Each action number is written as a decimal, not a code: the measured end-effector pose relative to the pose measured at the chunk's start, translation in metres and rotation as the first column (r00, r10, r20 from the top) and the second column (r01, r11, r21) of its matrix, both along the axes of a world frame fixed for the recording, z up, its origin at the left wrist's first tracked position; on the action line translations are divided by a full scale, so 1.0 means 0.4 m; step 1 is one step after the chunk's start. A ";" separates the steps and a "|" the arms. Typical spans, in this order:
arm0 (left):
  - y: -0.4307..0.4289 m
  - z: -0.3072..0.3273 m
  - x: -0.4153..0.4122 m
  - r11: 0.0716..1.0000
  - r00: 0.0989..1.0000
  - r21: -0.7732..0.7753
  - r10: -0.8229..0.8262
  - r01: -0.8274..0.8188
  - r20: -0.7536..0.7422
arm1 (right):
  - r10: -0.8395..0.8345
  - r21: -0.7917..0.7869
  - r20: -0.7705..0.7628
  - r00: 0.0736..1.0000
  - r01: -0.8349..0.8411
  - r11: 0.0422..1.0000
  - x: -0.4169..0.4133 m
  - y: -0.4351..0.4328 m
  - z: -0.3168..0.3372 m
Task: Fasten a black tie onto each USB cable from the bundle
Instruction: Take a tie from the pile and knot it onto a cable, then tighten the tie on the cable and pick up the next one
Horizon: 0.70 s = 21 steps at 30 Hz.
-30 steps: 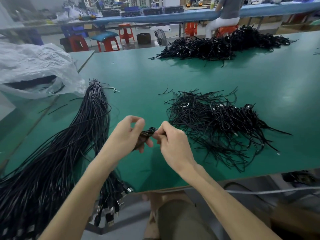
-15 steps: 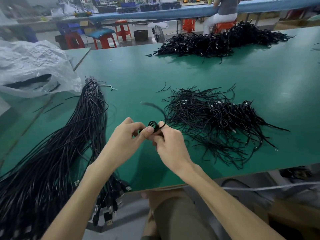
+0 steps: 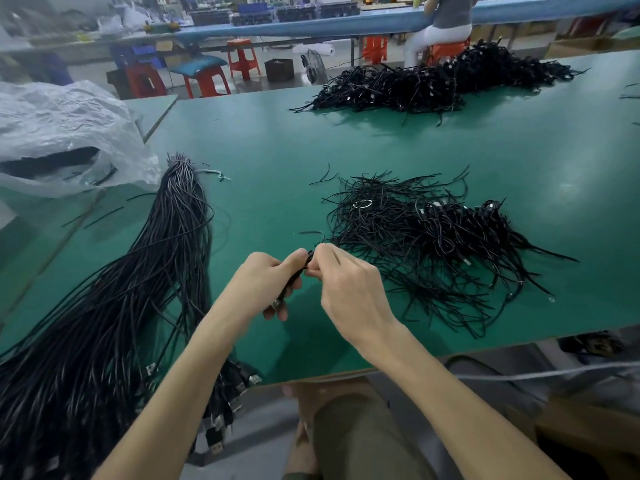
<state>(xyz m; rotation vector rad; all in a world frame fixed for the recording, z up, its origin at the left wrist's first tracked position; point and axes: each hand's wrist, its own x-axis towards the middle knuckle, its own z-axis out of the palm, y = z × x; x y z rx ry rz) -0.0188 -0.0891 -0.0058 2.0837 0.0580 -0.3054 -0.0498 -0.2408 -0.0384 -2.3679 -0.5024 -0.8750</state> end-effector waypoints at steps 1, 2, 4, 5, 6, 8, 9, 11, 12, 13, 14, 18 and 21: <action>-0.003 0.001 0.001 1.000 1.000 0.000 -0.014 0.014 -0.011 | 0.001 -0.023 0.015 1.000 -0.001 1.000 -0.002 -0.006 -0.001; -0.007 0.000 0.002 0.999 0.999 0.005 -0.031 0.031 -0.008 | -0.006 -0.027 0.006 1.000 0.006 1.000 -0.005 -0.012 -0.002; -0.015 -0.002 0.001 0.997 0.997 0.005 -0.072 0.072 0.020 | -0.029 0.005 -0.069 0.997 0.030 1.000 -0.008 -0.025 -0.006; -0.015 -0.005 0.002 0.997 0.996 -0.004 -0.083 0.083 0.038 | -0.042 0.046 -0.140 0.989 0.049 0.998 -0.007 -0.033 -0.006; -0.009 -0.006 0.004 0.997 0.996 -0.013 -0.077 0.078 0.050 | -0.047 0.105 -0.229 0.972 0.073 0.992 -0.002 -0.046 -0.001; 0.019 -0.005 0.008 0.999 0.997 0.037 -0.021 0.018 0.068 | -0.052 0.221 -0.376 0.925 0.144 0.965 0.014 -0.086 0.019; 0.042 -0.005 0.013 0.991 0.996 0.134 0.008 -0.020 0.090 | -0.079 0.249 -0.388 0.918 0.187 0.950 0.024 -0.112 0.034; 0.104 -0.005 0.023 0.883 0.987 0.456 0.046 -0.113 0.156 | -0.147 0.288 -0.367 0.918 0.263 0.921 0.041 -0.169 0.072; 0.137 -0.004 0.026 0.771 0.980 0.615 0.063 -0.168 0.189 | -0.185 0.300 -0.357 0.915 0.301 0.905 0.049 -0.200 0.091; 0.166 -0.004 0.028 0.658 0.975 0.723 0.082 -0.210 0.209 | -0.227 0.298 -0.355 0.907 0.340 0.892 0.058 -0.233 0.107; 0.192 -0.002 0.029 0.583 0.972 0.779 0.113 -0.232 0.205 | -0.270 0.282 -0.367 0.890 0.383 0.880 0.066 -0.267 0.119; 0.240 0.000 0.031 0.505 0.972 0.852 0.233 -0.134 0.014 | -0.398 0.177 -0.467 0.789 0.525 0.833 0.094 -0.373 0.116; 0.240 -0.005 0.029 0.508 0.973 0.859 0.221 -0.062 -0.060 | -0.412 0.154 -0.512 0.754 0.553 0.819 0.098 -0.398 0.079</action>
